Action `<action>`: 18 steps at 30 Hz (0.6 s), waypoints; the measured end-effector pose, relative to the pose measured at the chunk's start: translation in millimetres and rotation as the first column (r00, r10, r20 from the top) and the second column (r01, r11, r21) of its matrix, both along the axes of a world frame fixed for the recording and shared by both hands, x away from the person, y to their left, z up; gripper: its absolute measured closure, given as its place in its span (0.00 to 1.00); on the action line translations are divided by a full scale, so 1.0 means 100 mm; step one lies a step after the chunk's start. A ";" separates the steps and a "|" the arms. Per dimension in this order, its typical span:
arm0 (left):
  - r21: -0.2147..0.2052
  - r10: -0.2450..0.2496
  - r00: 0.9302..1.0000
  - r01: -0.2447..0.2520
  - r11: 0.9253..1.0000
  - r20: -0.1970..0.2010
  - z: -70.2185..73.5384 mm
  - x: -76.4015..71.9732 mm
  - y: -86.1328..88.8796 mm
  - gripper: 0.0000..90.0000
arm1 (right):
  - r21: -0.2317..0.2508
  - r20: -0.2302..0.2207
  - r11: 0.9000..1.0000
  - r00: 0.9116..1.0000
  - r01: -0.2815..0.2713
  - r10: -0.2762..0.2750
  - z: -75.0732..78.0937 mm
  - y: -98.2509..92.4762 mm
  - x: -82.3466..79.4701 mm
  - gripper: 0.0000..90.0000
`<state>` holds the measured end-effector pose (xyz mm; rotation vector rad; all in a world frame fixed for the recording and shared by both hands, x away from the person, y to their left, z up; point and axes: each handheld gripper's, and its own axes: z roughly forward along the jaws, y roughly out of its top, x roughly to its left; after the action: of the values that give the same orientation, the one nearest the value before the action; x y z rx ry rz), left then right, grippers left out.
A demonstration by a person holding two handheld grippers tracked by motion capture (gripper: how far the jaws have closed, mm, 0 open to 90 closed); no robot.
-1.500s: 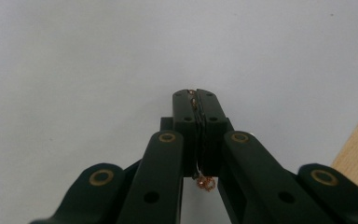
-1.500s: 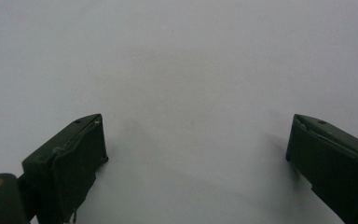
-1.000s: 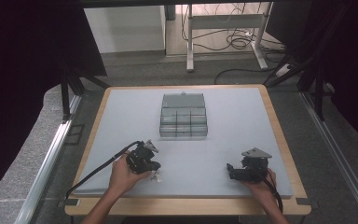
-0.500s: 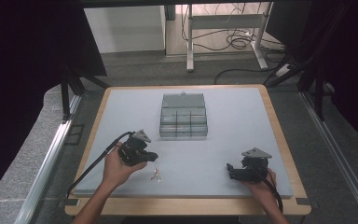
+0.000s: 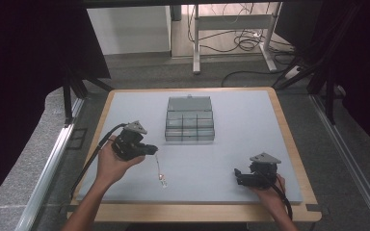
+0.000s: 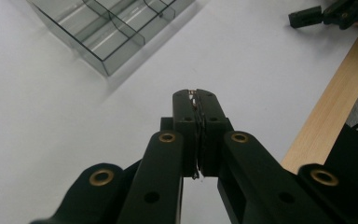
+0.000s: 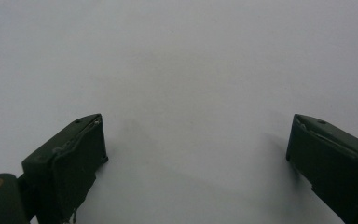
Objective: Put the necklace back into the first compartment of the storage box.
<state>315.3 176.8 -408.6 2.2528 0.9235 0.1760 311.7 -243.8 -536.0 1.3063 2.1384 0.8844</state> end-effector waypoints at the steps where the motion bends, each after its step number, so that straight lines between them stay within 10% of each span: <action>1: 0.000 0.000 1.000 0.000 1.000 0.001 0.02 0.00 0.01 0.99 | 0.001 -0.001 1.000 1.000 0.000 0.000 0.00 0.00 0.00 0.05; 18: -0.038 0.005 1.000 -0.004 0.999 0.027 0.20 0.13 0.02 0.99 | 0.003 -0.001 1.000 1.000 0.001 -0.001 0.00 0.00 0.00 0.05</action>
<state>327.8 178.8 -388.6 2.2087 0.9107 0.1890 312.1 -243.7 -536.1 1.3089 2.1380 0.8867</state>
